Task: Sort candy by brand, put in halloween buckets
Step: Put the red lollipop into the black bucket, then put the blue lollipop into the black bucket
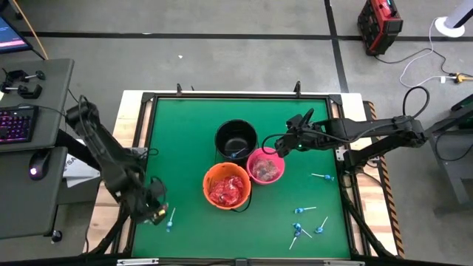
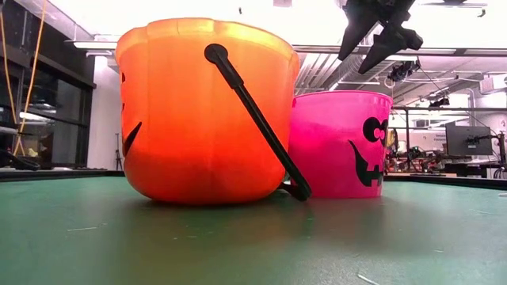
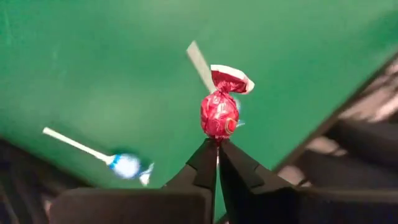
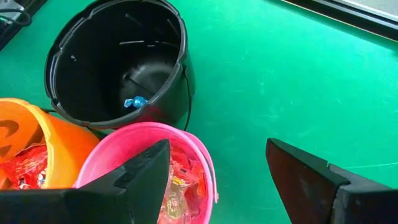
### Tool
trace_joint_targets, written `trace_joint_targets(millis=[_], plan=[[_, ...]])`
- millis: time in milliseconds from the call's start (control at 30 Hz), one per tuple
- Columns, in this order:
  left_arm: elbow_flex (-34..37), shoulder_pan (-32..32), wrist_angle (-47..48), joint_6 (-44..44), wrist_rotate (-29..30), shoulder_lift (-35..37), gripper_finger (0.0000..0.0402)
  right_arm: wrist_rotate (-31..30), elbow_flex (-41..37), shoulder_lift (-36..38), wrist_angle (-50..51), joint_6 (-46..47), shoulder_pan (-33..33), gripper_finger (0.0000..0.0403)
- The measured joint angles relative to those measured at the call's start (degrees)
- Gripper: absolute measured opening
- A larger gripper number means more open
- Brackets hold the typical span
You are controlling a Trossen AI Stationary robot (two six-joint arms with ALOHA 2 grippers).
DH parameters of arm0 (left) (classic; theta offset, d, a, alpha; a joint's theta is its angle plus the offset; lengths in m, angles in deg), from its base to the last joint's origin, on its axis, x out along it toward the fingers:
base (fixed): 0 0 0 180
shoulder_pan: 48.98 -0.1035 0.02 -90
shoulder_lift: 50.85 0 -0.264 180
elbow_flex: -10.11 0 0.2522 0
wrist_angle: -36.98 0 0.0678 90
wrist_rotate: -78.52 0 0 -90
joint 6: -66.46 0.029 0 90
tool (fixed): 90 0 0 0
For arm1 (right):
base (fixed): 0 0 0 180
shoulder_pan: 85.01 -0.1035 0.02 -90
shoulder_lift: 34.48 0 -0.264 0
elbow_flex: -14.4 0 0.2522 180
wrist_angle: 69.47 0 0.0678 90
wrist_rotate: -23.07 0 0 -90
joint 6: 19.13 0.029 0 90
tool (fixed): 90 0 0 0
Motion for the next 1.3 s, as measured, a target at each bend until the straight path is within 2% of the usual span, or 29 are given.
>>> trace_joint_targets(millis=[100,200,300,433,667,833,967,1067,1167,1300], plan=[[-0.02,-1.92,0.27,2.00,6.26,5.35,0.0001,0.00,0.00,0.00,-0.02,-0.02,0.00,0.0259],[-0.13,-6.25,-0.98,7.80,10.86,8.79,0.0000,-0.02,0.00,0.00,-0.02,0.23,0.01,0.0259],[-0.11,-12.89,-3.85,15.75,13.10,9.96,0.0000,-0.09,0.00,0.00,-0.85,0.27,0.01,0.0259],[-0.13,-23.34,-12.74,29.31,14.24,8.48,0.0000,-0.22,0.01,0.00,-5.08,0.29,0.01,0.0259],[-0.13,-42.30,-37.75,53.72,13.75,2.19,0.0000,-3.45,0.02,0.00,-15.96,-0.04,0.01,0.0259],[-0.15,-53.15,-51.07,62.77,10.78,-2.14,0.0000,-3.98,0.02,0.00,-19.70,-0.12,0.01,0.0259],[-0.15,-58.10,-54.01,66.16,6.99,-4.82,0.0002,-4.11,0.02,0.00,-19.52,-0.12,0.01,0.0259],[-0.15,-59.91,-54.07,68.23,3.42,-6.44,0.0019,-4.11,0.02,0.00,-19.27,-0.12,-0.01,0.0259],[-0.15,-60.18,-54.00,69.72,0.64,-7.49,0.0058,-4.09,0.02,0.00,-18.86,-0.12,0.01,0.0259],[-0.15,-60.16,-53.39,69.62,-0.20,-7.76,0.0129,-2.38,0.02,0.33,-18.51,-0.63,0.07,0.0259]])
